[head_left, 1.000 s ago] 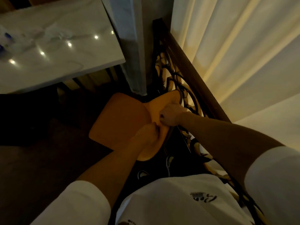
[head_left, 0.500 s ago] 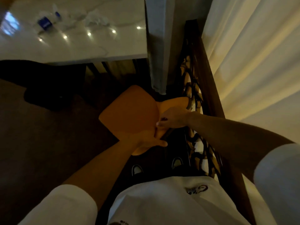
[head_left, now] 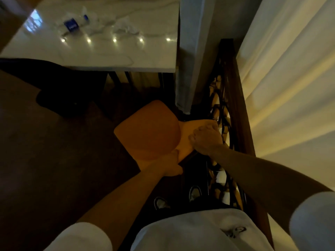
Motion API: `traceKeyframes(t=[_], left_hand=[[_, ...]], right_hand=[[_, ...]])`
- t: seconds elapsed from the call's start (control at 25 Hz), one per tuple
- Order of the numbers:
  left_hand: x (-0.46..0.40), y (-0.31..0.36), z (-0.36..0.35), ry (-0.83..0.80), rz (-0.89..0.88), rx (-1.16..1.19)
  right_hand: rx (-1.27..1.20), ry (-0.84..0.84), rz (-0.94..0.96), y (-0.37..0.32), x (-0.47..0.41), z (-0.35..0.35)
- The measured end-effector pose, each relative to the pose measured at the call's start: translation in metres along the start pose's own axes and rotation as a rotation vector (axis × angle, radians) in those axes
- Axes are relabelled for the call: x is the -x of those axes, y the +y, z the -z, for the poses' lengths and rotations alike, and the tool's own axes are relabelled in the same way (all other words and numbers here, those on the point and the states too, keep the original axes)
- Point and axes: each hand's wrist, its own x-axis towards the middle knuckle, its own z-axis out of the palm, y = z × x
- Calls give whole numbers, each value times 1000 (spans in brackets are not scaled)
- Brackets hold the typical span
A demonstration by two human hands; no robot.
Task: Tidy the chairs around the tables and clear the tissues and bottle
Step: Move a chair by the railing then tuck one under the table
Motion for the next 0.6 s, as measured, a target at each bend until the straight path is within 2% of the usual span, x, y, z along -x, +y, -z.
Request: traceKeyframes(t=[0.08,0.16,0.24,0.32,0.44,0.52,0.6], left_hand=[[5,7,-2,95,32,-38],[13,15,-11,169,56,-54],[19,20,-24,242,75,-57],[20,20,-29,295,97,-46],[18,21,-30,314,168,-76],[20,27,-32,339,260,-145],[20,32,-37,368,303,-164]], right_hand=[[-11,-8,-5,-4,0,6],[-13,52,21,-8,2,9],[-53,42,159,1,5,10],[-137,-43,345,19,5,16],[9,-242,573,46,-5,28],[84,-306,617,48,-12,33],[129,-264,631,43,-19,31]])
